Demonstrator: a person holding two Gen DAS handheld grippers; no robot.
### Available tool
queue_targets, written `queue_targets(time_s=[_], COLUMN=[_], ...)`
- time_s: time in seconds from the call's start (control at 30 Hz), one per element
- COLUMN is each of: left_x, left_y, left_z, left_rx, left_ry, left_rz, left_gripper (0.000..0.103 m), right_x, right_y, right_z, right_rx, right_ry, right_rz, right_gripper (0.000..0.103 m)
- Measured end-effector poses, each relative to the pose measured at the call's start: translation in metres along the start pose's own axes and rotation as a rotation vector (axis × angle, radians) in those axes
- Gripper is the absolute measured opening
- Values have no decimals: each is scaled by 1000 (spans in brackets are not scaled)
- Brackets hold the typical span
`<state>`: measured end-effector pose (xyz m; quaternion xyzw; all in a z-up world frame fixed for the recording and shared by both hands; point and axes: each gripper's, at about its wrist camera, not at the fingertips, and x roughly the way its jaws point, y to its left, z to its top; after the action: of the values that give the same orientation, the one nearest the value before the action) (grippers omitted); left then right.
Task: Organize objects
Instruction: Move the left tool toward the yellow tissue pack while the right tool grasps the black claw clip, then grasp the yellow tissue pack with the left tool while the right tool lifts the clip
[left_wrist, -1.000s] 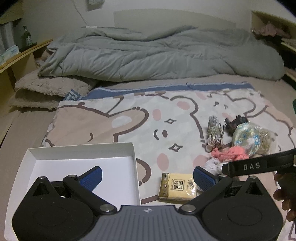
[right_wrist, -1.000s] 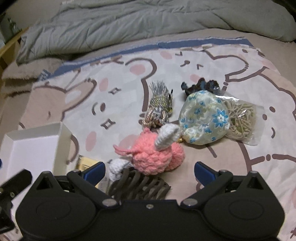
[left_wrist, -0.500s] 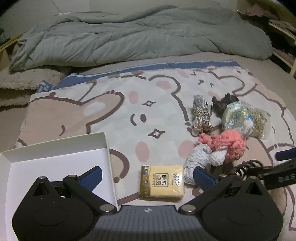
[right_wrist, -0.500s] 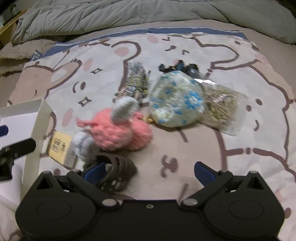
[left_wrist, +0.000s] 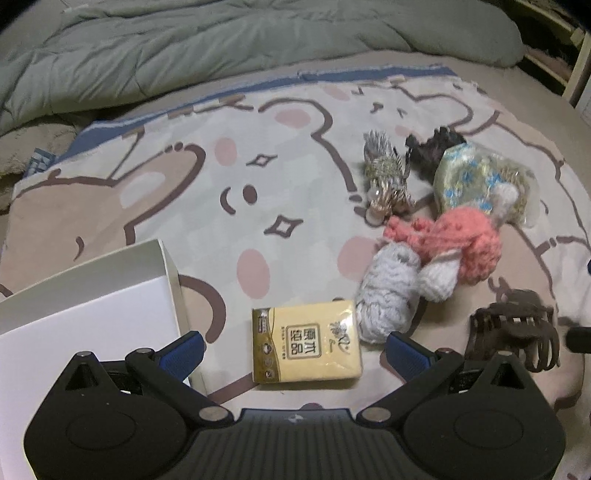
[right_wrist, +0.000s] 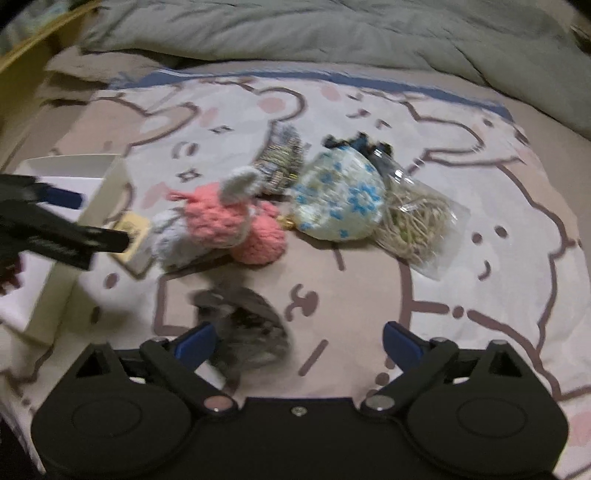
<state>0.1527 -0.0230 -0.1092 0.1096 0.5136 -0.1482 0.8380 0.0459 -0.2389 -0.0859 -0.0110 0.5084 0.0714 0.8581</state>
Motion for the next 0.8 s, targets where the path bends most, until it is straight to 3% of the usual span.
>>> queue_targets(time_s=[0.23, 0.37, 0.6, 0.7, 0.8], left_x=[14, 25, 35, 39, 41], left_y=[2, 4, 11, 16, 13], left_z=[-1, -2, -1, -1, -2], left_rx=[36, 47, -43, -129, -127], left_ry=[27, 53, 78, 93, 99], left_rz=[-17, -8, -63, -105, -92], left_gripper=[103, 102, 94, 88, 83], right_x=[-5, 8, 23, 28, 33], right_y=[3, 13, 29, 34, 39], right_z=[3, 0, -12, -17, -21], right_rx=[-75, -187, -366, -430, -478], right_ry=[-55, -49, -18, -7, 12], right_rz=[114, 128, 124, 120, 119], right_gripper=[80, 80, 76, 66, 57])
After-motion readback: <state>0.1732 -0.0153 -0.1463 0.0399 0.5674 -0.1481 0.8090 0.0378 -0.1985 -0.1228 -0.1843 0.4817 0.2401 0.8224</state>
